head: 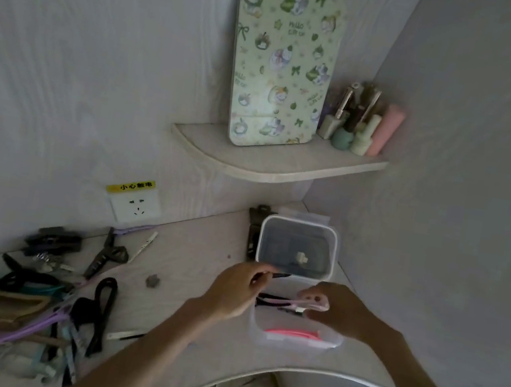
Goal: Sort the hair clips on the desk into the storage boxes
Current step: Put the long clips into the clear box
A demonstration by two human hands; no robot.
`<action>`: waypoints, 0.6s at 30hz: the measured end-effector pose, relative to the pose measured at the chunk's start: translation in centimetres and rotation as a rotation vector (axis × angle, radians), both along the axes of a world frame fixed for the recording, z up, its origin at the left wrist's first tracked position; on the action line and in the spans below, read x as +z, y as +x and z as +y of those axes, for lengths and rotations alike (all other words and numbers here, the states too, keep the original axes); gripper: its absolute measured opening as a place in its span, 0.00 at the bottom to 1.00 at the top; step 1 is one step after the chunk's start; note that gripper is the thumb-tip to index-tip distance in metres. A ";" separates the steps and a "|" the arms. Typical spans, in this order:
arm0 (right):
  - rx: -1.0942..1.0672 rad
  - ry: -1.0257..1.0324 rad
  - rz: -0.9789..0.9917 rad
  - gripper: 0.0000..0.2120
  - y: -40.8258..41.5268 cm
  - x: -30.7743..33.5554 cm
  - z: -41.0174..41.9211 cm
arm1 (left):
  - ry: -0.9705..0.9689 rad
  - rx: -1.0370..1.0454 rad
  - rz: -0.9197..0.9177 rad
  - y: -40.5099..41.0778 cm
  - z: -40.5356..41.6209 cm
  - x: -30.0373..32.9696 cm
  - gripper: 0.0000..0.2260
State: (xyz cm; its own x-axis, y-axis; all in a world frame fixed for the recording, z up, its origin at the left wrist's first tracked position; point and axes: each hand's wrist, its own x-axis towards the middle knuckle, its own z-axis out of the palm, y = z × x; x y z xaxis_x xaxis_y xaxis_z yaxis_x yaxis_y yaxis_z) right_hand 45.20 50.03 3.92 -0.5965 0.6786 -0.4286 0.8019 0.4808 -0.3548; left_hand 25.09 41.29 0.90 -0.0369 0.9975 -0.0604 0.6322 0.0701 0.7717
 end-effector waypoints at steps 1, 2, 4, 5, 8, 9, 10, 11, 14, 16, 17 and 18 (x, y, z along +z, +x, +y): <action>-0.001 -0.007 -0.027 0.19 0.5 -0.3 0.0 | -0.018 -0.032 -0.006 0.9 0.5 -0.2 0.14; -0.023 -0.003 -0.028 0.20 1.1 -0.4 0.1 | -0.038 -0.073 -0.007 1.7 1.0 -0.3 0.15; -0.070 -0.003 0.013 0.20 1.9 -0.4 0.3 | -0.075 -0.169 0.033 2.6 1.3 -0.7 0.18; -0.086 -0.006 0.035 0.18 2.0 -0.2 0.3 | -0.078 -0.201 0.074 2.7 1.3 -0.8 0.19; -0.113 0.027 0.105 0.11 1.6 0.5 0.2 | -0.024 -0.126 0.133 1.3 0.0 -0.7 0.18; -0.122 0.040 0.145 0.10 0.8 0.6 0.1 | 0.000 -0.060 0.124 0.1 -0.8 -0.8 0.17; -0.134 0.054 0.190 0.09 0.1 0.8 -0.2 | 0.015 0.005 0.124 -0.9 -1.7 -1.0 0.15; -0.120 0.065 0.228 0.09 -1.3 0.9 -0.4 | 0.022 0.085 0.145 -2.4 -2.7 -1.4 0.14; 0.036 0.059 0.275 0.10 -6.6 0.2 -1.4 | 0.011 0.363 0.270 -7.0 -6.1 -3.0 0.11; 0.166 0.046 0.294 0.10 -10.9 -1.0 -2.2 | -0.025 0.488 0.390 -9.7 -8.6 -3.7 0.10; 0.226 0.048 0.295 0.11 -13.2 -1.6 -2.6 | -0.038 0.516 0.453 -10.9 -9.6 -4.0 0.11; 0.287 0.067 0.281 0.12 -15.3 -2.2 -3.0 | -0.050 0.537 0.509 -11.9 -10.5 -4.5 0.13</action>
State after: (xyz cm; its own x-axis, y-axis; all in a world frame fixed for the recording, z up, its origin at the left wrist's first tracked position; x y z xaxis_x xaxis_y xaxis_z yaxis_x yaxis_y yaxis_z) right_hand 29.92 47.05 1.68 -0.8535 0.4881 -0.1824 0.5078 0.7004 -0.5016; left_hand 13.20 30.81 -3.60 -0.5543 0.8309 0.0492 0.7796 0.4976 0.3803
